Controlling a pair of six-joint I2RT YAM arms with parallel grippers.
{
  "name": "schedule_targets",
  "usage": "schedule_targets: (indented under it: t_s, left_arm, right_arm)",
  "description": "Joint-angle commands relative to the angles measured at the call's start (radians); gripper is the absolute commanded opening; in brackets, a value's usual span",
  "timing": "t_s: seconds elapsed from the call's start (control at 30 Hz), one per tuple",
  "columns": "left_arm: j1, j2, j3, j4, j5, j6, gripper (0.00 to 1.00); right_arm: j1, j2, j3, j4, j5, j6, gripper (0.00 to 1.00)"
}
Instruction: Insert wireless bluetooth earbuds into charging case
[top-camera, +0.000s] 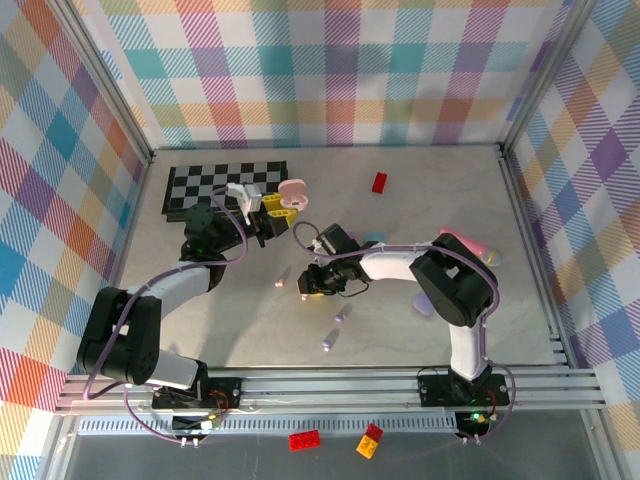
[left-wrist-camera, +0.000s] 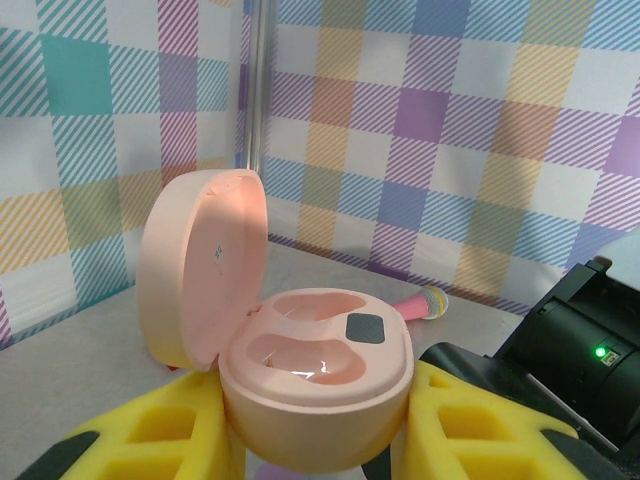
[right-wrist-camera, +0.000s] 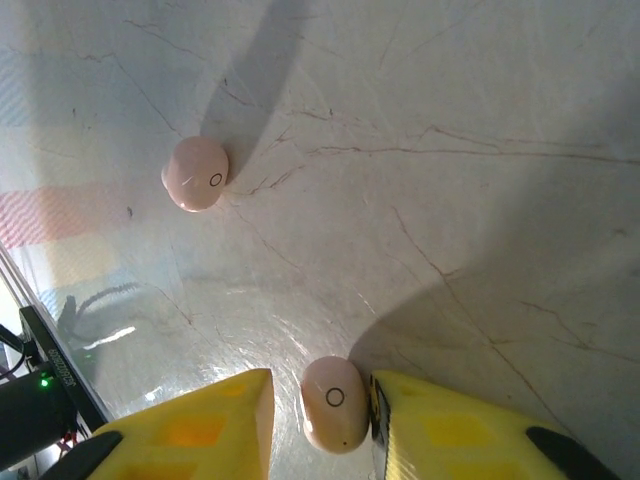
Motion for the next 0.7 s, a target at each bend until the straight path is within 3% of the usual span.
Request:
schedule_targets:
  t_s: [0.0, 0.3, 0.47, 0.67]
  left_arm:
    - [0.013, -0.03, 0.019, 0.018, 0.014, 0.022, 0.33]
    - [0.013, -0.033, 0.013, 0.015, -0.001, 0.039, 0.33]
    - [0.01, -0.029, 0.014, 0.012, -0.012, 0.05, 0.33]
    - [-0.015, 0.007, 0.019, 0.023, -0.036, 0.065, 0.33]
  right_arm:
    - [0.009, 0.025, 0.017, -0.037, 0.001, -0.009, 0.24]
    - [0.008, -0.047, -0.013, -0.06, 0.097, 0.006, 0.2]
    - [0.006, -0.179, -0.079, -0.111, 0.31, 0.056, 0.2]
    - [0.003, -0.3, -0.049, -0.301, 0.559, 0.077, 0.16]
